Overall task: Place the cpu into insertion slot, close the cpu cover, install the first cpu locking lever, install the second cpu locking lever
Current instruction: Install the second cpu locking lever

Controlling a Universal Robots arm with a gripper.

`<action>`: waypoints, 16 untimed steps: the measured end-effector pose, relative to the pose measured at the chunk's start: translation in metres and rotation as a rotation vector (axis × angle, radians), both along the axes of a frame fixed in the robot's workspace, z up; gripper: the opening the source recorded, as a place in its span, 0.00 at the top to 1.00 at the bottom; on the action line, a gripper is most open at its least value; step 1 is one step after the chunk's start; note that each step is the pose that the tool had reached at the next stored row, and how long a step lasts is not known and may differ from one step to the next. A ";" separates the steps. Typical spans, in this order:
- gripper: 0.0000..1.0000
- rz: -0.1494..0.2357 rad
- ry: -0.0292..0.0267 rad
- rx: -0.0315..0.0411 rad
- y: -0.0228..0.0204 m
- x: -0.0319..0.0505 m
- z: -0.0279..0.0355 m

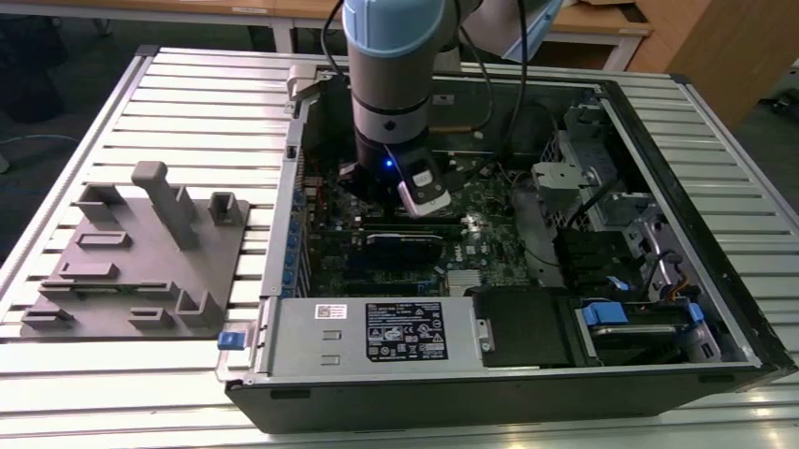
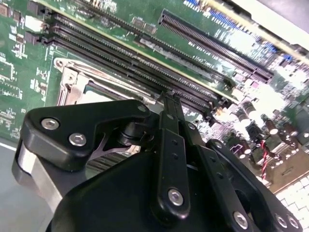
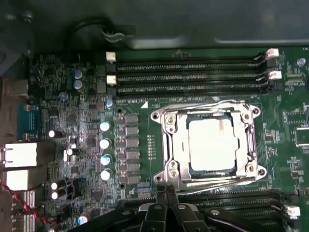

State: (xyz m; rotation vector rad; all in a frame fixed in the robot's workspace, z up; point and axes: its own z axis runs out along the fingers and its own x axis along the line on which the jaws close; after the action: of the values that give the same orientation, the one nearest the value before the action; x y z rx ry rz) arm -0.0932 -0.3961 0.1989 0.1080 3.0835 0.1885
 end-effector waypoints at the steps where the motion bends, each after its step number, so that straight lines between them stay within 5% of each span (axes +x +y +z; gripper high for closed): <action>1: 0.90 0.000 0.0001 0.0048 -0.0002 0.0000 -0.0001; 8: 0.90 0.000 0.0002 0.0296 -0.0021 0.0000 -0.0021; 11: 0.90 0.000 0.0001 0.0471 -0.0026 0.0000 -0.0028; 16: 0.90 0.000 0.0000 0.0490 -0.0026 0.0000 0.0010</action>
State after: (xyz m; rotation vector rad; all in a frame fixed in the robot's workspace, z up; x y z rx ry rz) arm -0.0932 -0.3987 0.1999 0.1099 3.0797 0.2640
